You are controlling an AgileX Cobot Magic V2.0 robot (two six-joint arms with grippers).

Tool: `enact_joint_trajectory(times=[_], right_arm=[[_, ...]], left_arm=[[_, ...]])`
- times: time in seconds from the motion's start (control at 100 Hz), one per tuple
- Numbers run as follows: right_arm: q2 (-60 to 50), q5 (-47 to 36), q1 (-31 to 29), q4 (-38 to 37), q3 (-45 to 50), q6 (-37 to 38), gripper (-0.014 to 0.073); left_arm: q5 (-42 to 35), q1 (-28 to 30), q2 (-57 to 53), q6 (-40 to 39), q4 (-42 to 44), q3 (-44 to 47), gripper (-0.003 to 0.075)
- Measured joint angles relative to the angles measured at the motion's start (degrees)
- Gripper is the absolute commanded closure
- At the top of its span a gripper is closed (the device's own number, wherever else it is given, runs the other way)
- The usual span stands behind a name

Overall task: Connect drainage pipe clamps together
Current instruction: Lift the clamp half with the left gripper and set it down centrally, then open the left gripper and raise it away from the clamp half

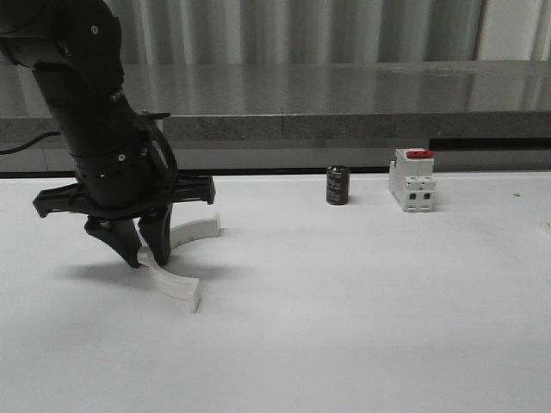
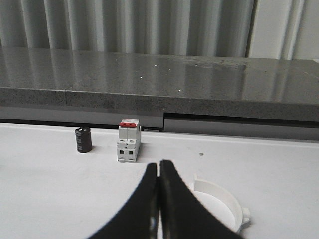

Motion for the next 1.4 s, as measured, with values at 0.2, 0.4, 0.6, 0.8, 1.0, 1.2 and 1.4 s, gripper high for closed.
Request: enact_joint_trajectory(times=[0.2,0.4,0.6,0.8,1.0,1.2,1.4], right_arm=[[0.0,0.0,0.0,0.0,0.0,0.0,0.0659],[0.0,0.0,0.0,0.0,0.0,0.0,0.0659],[0.0,0.0,0.0,0.0,0.0,0.0,0.0659],[0.0,0.0,0.0,0.0,0.0,0.0,0.0659],[0.0,0.0,0.0,0.0,0.0,0.0,0.0659],[0.0,0.0,0.0,0.0,0.0,0.0,0.0659],[0.0,0.0,0.0,0.0,0.0,0.0,0.0659]], left_arm=[[0.12,-0.02,0.0,0.8,0.0,-0.24,0.0174],[0.76,-0.02,-2.22,3.69,0.0,0.0,0.0174],[0.56,-0.02,-10.54,7.78,0.47,0.09,0.0174],[0.83,1.92,-19.52,12.48,1.12,0.22,0.0174],[2.07,9.14,-27.36,16.57,1.41,2.05,0.0174],[2.07,18.99,-36.26,20.75,-0.38,8.83,0.0174],[0.7,23.89,-48.19,27.44,-7.76,19.97,0.0174]])
